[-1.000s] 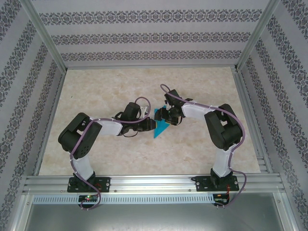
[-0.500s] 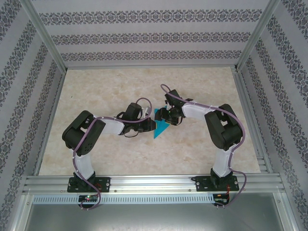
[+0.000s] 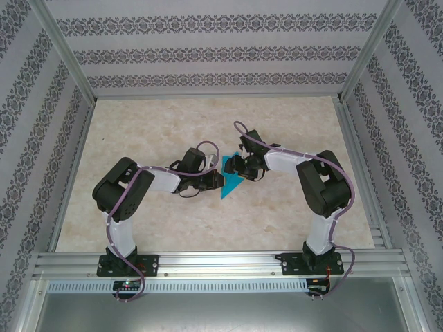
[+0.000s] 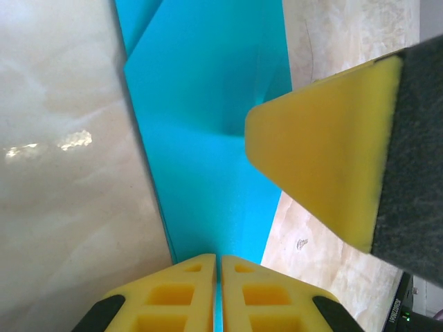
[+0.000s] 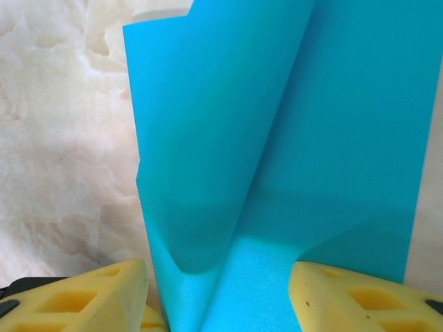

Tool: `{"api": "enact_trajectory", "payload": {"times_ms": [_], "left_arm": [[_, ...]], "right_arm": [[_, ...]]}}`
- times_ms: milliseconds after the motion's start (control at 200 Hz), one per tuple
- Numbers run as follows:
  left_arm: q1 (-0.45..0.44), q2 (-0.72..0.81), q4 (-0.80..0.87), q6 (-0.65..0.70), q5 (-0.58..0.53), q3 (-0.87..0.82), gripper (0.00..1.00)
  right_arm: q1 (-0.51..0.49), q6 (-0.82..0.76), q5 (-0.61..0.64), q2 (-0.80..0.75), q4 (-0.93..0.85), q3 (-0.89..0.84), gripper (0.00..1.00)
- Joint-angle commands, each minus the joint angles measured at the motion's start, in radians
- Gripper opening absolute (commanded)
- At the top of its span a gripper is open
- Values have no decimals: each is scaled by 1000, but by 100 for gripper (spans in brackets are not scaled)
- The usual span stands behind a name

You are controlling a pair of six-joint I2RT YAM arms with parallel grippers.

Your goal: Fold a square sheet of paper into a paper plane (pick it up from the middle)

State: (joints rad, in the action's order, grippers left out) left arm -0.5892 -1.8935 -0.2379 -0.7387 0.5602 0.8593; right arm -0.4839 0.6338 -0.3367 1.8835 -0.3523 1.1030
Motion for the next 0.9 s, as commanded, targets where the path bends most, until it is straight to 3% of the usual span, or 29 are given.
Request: {"api": "enact_trajectory", "payload": {"times_ms": [0, 500, 894], "left_arm": [[7, -10, 28, 14, -14, 17, 11], [7, 7, 31, 10, -11, 20, 12], [20, 88, -4, -20, -24, 14, 16]], "right_arm": [[18, -4, 84, 58, -83, -54, 58], [10, 7, 177, 145, -204, 12, 49], [1, 6, 201, 184, -240, 35, 48]]}}
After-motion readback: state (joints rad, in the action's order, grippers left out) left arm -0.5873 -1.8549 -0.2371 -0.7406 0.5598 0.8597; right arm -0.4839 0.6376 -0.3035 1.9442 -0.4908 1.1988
